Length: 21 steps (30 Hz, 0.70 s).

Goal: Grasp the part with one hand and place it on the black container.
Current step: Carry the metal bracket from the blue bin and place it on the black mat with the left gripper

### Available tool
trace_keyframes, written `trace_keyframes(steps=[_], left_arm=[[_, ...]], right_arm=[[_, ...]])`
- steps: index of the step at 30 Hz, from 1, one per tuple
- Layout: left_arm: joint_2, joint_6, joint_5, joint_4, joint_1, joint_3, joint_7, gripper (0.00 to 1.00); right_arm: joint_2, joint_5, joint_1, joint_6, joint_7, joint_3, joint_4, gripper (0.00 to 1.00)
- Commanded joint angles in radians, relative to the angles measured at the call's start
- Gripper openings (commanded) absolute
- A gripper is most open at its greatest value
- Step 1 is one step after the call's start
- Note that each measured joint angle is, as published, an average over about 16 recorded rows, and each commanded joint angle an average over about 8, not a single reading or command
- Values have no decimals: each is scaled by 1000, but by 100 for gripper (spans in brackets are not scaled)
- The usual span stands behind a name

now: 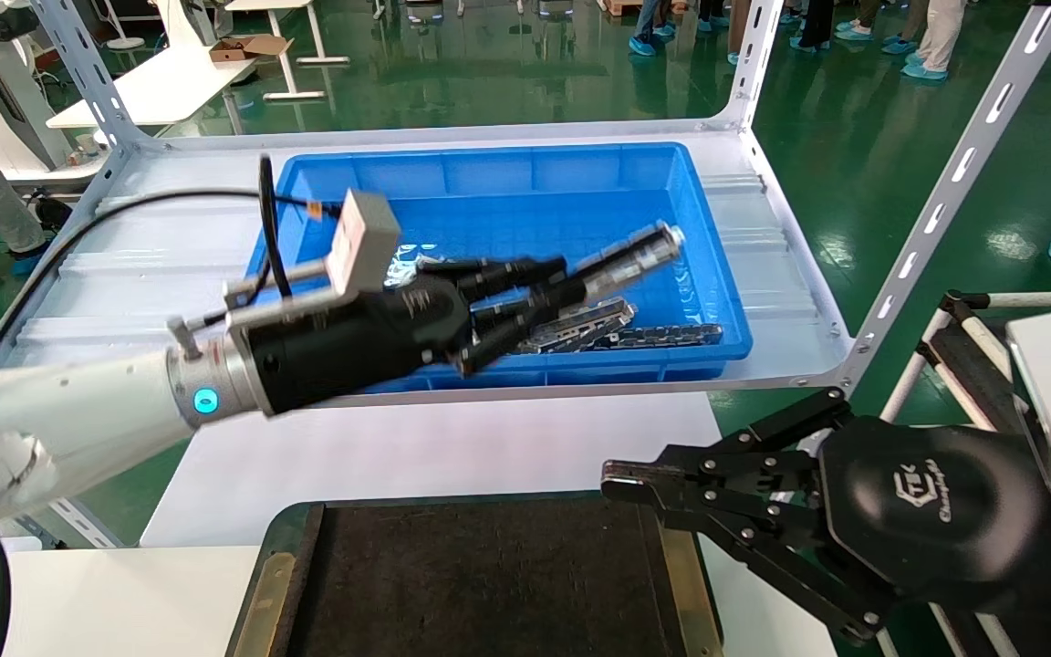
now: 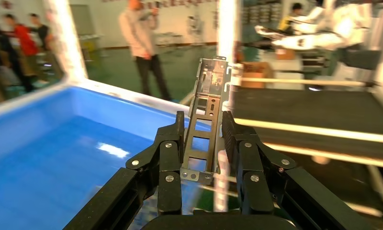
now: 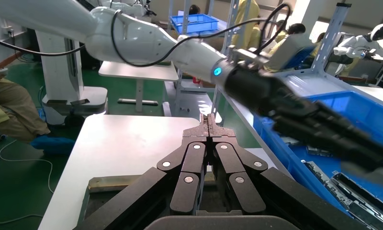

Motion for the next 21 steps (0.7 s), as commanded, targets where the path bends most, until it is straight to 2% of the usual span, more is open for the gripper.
trace_keyframes(steps=[1,5,9,16,21], left_arm=[[-20,22,-6,-56,34,1,-12,0],[-76,-2,-18,-224,138,6,-67,0],[-136,-81,-21,-399,257,14,-124,0],[-236,-307,4,-682,479,37,-205,0],[-275,-477,36,-815,616,62,-241,0]], right_arm=[[0,0,0,0,0,0,0,0],[0,0,0,0,0,0,0,0],[0,0,0,0,0,0,0,0],[0,0,0,0,0,0,0,0],[0,0,0,0,0,0,0,0]])
